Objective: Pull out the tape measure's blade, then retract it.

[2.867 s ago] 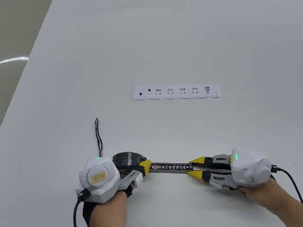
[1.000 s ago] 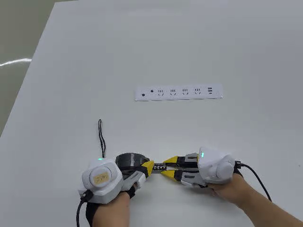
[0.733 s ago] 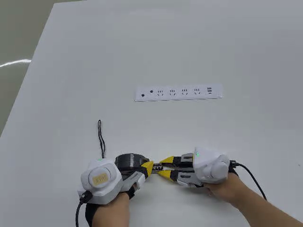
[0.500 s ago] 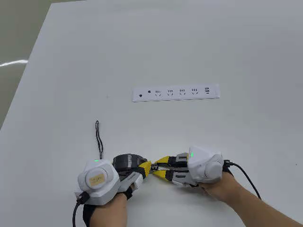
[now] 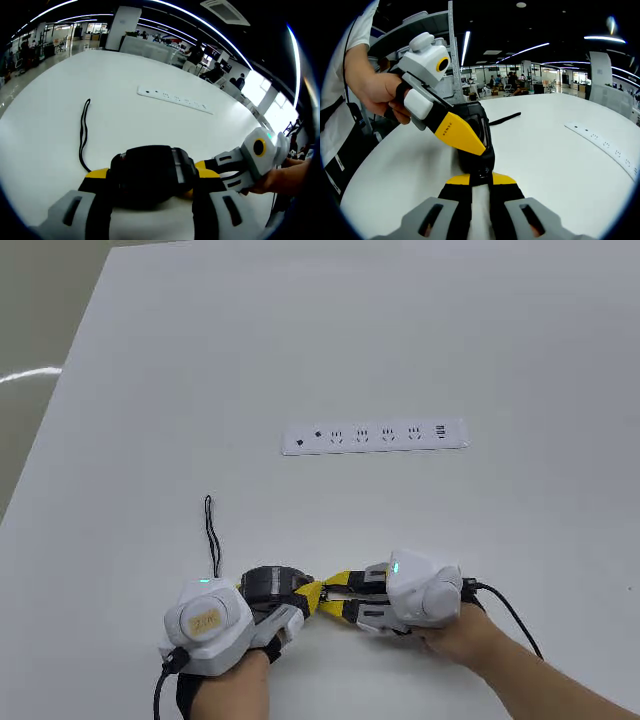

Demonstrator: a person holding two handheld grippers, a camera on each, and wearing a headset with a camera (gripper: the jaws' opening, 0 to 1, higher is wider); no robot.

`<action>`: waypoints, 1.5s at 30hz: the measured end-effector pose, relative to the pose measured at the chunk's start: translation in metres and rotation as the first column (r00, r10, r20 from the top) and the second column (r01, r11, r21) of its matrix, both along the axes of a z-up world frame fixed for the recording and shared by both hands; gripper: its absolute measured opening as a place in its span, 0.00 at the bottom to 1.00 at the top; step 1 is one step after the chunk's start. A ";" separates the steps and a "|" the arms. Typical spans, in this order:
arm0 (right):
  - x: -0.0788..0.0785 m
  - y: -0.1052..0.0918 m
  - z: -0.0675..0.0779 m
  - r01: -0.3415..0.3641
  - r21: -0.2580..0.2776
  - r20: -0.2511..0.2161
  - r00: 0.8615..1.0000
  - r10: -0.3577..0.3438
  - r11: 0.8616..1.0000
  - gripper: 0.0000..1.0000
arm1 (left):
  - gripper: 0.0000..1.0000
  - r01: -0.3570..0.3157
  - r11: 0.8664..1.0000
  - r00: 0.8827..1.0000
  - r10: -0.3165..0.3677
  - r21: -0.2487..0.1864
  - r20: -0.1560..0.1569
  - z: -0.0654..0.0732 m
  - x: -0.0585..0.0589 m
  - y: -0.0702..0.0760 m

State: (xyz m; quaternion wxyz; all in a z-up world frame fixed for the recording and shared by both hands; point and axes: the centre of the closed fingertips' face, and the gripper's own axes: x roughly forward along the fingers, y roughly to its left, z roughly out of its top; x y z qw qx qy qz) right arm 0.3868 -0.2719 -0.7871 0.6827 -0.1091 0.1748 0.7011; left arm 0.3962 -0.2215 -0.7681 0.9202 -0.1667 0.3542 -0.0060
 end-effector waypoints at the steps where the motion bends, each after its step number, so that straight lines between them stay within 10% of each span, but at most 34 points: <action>1: -0.001 0.000 0.000 -0.003 -0.001 0.006 1.000 0.003 1.000 0.11 | 0.63 0.000 1.000 1.000 0.000 -0.001 0.000 0.000 0.000 0.000; 45: 0.000 0.001 0.001 -0.047 -0.014 0.046 0.998 0.048 0.999 0.12 | 0.63 0.009 1.000 1.000 -0.009 0.003 0.003 0.000 0.000 -0.001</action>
